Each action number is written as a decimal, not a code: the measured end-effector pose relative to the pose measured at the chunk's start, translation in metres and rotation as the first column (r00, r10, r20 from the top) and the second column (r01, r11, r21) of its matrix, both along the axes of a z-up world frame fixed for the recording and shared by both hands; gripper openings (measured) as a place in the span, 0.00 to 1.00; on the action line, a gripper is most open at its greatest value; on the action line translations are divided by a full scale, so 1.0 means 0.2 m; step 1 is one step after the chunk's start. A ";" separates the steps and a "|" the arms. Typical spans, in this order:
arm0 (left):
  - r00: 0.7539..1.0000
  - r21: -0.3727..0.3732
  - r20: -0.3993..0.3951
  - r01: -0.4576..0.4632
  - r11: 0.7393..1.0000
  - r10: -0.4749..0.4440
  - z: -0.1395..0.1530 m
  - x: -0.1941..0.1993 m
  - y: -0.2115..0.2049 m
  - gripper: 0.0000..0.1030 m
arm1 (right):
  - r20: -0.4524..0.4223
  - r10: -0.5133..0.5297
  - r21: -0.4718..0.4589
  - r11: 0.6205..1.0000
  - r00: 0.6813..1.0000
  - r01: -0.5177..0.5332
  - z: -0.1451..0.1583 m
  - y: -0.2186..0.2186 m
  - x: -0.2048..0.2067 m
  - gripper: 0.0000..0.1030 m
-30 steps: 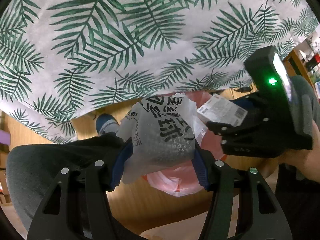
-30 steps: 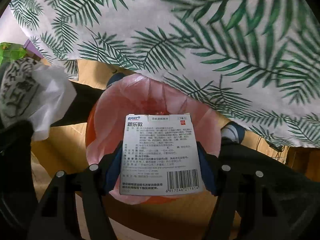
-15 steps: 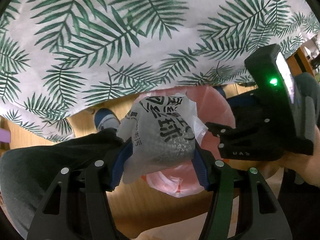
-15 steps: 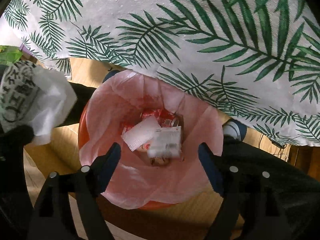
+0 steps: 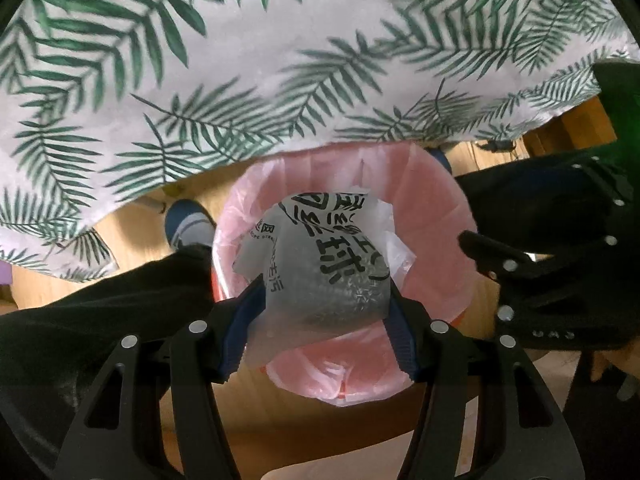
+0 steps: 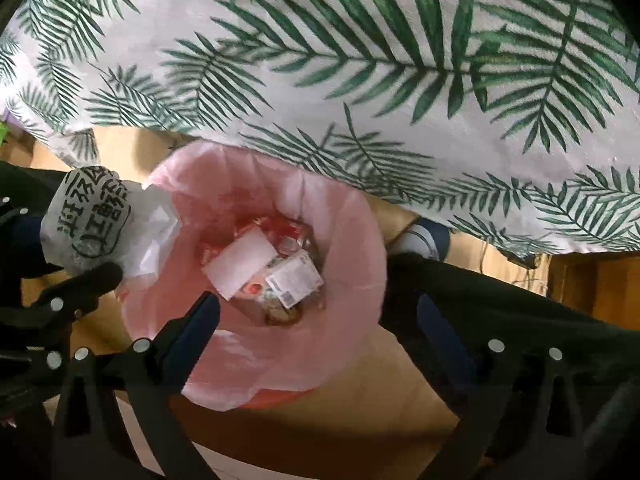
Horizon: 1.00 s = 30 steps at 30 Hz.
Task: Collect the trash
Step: 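Release the medicine box with the right tool while the left tool drops the plastic bag into the bin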
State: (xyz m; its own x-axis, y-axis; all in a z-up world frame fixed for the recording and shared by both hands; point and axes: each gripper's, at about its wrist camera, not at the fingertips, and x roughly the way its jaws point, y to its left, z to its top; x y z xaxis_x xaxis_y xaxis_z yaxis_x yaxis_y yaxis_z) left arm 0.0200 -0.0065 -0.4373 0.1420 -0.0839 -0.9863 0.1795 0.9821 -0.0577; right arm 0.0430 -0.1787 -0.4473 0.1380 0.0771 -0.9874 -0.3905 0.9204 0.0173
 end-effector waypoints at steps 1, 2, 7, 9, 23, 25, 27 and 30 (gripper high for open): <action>1.000 0.001 -0.003 0.000 1.000 0.000 -0.01 0.00 0.00 0.57 | -0.006 -0.001 0.000 1.000 1.000 0.001 -0.01 0.00 0.00 0.95; 1.000 0.004 -0.007 0.001 1.000 -0.001 -0.02 0.01 0.00 0.57 | -0.013 -0.002 -0.002 1.000 1.000 0.002 -0.02 -0.01 0.00 0.95; 1.000 0.004 -0.021 0.003 1.000 -0.003 -0.04 0.02 -0.01 0.58 | -0.032 -0.008 -0.013 1.000 0.999 0.007 -0.04 -0.01 0.00 0.95; 1.000 0.005 -0.027 0.008 1.000 -0.008 -0.05 0.02 -0.02 0.59 | -0.038 -0.012 -0.017 1.000 0.999 0.011 -0.05 -0.02 0.00 0.95; 1.000 0.007 -0.011 -0.014 1.000 0.014 -0.03 0.05 -0.01 0.74 | -0.048 -0.020 -0.027 0.999 0.999 0.019 -0.07 -0.04 0.04 0.95; 0.999 -0.010 0.008 -0.034 0.999 0.034 0.00 0.05 0.01 0.77 | -0.042 -0.017 -0.028 0.999 0.999 0.016 -0.06 -0.04 0.04 0.95; 0.998 -0.033 0.029 -0.062 0.998 0.063 0.02 0.05 0.04 0.78 | -0.034 -0.012 -0.029 1.000 0.999 0.011 -0.05 -0.03 0.04 0.95; 0.995 -0.061 0.067 -0.075 0.995 0.079 0.08 0.04 0.07 0.79 | -0.025 -0.005 -0.022 1.000 1.000 0.005 -0.03 -0.03 0.04 0.95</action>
State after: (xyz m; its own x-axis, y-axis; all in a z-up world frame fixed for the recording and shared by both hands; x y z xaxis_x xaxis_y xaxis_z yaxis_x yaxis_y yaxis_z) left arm 0.0285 0.0073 -0.4207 0.2182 -0.1272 -0.9676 0.1089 0.9884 -0.1054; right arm 0.0506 -0.1842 -0.4526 0.1135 0.0548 -0.9920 -0.3858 0.9226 0.0068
